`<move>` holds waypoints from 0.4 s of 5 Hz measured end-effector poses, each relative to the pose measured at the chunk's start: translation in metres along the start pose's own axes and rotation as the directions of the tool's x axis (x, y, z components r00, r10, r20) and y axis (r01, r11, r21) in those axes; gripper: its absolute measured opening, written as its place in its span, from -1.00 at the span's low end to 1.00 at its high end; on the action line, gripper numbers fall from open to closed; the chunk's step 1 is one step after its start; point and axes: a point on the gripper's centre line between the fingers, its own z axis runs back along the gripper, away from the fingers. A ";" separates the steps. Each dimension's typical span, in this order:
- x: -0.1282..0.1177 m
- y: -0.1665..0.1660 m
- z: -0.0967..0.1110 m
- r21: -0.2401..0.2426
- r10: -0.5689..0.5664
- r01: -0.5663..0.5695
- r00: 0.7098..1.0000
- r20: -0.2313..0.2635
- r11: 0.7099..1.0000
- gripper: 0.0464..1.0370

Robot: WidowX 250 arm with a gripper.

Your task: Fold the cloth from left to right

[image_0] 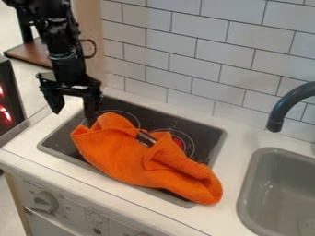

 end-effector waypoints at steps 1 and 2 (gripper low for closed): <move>-0.009 0.001 -0.006 0.026 -0.015 0.015 1.000 -0.014 1.000 0.92; -0.019 -0.002 -0.016 0.045 -0.037 0.038 0.999 -0.034 0.998 0.92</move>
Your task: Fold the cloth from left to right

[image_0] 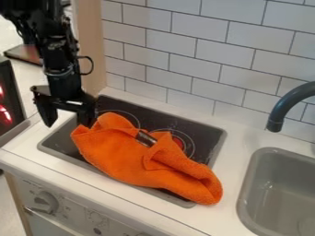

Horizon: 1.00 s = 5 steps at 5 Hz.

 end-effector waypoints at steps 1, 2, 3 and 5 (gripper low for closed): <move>-0.001 -0.011 -0.015 0.000 -0.022 0.022 0.999 -0.030 1.000 0.92; -0.002 -0.021 -0.022 -0.034 -0.023 0.021 0.999 -0.040 0.999 0.92; 0.000 -0.035 -0.022 -0.067 -0.054 0.051 0.998 -0.037 0.996 0.92; 0.002 -0.036 -0.032 -0.063 -0.034 0.032 0.999 -0.025 0.997 0.17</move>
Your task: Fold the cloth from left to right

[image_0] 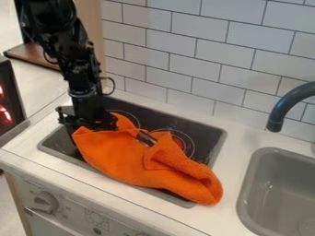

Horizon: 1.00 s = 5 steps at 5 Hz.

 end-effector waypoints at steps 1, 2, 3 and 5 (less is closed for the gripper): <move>0.002 0.002 0.000 0.013 0.019 -0.019 1.000 0.013 1.000 -0.40; 0.002 0.003 0.001 0.013 0.029 -0.029 0.999 0.015 0.999 -0.73; 0.001 0.008 0.002 0.016 0.048 -0.049 0.999 0.004 0.999 -0.92; 0.022 0.048 0.027 0.006 0.202 -0.202 0.979 0.030 0.979 -0.98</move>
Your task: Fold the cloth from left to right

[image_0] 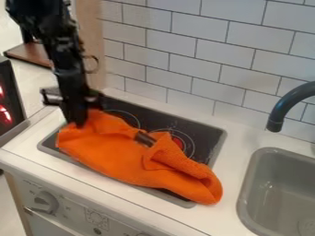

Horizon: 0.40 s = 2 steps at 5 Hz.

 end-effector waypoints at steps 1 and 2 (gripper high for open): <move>0.010 0.000 0.009 -0.024 0.027 -0.027 1.000 -0.006 0.999 -0.98; 0.014 -0.007 0.017 -0.062 0.048 -0.049 0.999 -0.020 0.997 -0.98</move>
